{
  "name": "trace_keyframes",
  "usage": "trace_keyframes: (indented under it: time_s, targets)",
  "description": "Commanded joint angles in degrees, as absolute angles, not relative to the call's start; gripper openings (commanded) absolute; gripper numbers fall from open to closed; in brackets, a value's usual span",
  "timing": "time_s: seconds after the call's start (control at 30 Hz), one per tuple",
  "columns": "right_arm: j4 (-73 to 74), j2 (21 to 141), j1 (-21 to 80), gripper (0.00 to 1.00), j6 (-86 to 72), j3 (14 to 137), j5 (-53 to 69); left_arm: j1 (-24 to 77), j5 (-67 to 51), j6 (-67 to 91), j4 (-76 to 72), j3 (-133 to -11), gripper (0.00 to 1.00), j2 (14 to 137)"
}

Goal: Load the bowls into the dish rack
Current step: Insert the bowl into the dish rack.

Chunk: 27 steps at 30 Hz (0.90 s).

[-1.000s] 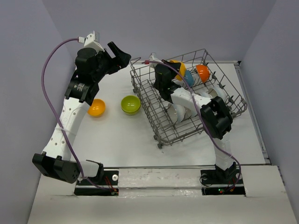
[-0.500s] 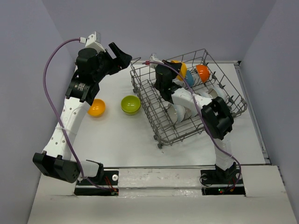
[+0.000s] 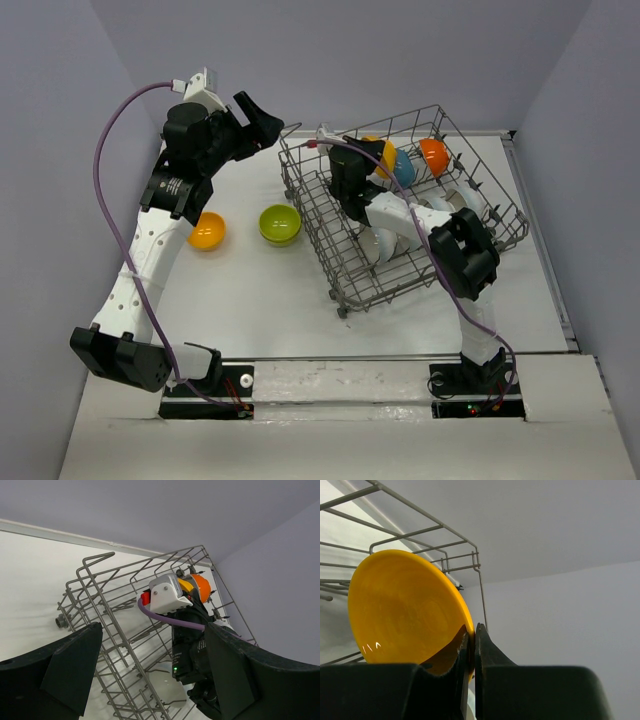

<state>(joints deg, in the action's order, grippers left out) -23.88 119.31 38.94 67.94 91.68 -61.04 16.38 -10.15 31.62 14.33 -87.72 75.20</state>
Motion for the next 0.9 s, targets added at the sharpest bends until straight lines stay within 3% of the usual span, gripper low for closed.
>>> trace_keyframes:
  time_s: [0.0,0.87]
  targets:
    - [-24.3,117.2,39.5,0.01,67.8,91.3,-60.6,16.3,-11.7,31.6,11.4,-87.6,0.92,74.8]
    - [-22.2,118.3,39.5,0.01,66.3,92.9,-61.2,17.1,-11.9,31.4,11.5,-87.8,0.92,75.5]
